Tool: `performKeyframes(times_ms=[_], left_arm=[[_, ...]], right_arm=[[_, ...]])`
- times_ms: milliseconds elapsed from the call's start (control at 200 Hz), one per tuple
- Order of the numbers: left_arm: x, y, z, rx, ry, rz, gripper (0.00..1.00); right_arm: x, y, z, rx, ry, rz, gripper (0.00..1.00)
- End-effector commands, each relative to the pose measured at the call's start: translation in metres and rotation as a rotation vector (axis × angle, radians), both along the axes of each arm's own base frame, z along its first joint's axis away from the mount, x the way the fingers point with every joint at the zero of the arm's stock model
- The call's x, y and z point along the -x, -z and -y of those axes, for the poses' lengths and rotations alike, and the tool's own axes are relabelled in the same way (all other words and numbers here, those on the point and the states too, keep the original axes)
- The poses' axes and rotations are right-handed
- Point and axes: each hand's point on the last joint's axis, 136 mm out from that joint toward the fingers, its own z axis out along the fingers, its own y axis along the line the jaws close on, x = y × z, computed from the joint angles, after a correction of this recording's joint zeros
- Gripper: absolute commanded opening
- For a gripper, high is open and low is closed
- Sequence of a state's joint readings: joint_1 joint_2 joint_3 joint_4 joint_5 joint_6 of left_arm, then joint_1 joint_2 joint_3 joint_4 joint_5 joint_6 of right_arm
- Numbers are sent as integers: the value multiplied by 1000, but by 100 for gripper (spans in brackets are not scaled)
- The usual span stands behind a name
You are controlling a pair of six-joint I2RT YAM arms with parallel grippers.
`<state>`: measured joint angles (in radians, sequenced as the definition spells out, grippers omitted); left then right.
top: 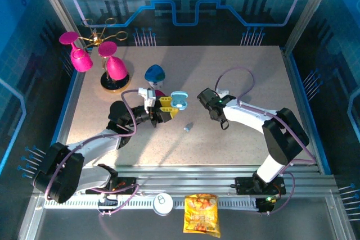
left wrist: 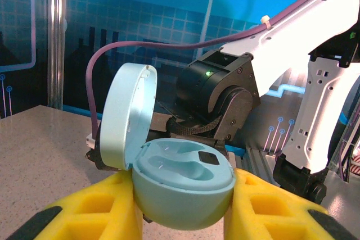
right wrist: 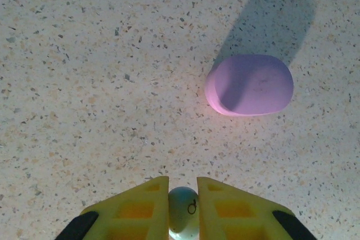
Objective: Insert the wireless bluetooth earbuds into the charging case
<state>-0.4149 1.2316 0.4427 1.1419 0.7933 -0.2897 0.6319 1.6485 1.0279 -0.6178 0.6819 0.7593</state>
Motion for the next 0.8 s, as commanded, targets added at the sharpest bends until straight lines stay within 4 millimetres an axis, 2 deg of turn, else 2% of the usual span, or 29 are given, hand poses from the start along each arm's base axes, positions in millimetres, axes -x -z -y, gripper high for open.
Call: performKeyframes(times_ms=[0, 175, 340, 795], left_arm=[[-4, -8, -2, 11, -7, 33, 34], [-10, -2, -2, 6, -26, 24, 34], [-18, 4, -4, 10, -43, 6, 33], [-40, 31, 2, -19, -62, -87, 32]], right_arm=[[-1, -23, 0, 1, 18, 52, 12], [2, -39, -6, -22, -18, 67, 11], [8, -62, -16, -64, -82, 96, 11], [24, -163, -91, -272, -421, 272, 13]])
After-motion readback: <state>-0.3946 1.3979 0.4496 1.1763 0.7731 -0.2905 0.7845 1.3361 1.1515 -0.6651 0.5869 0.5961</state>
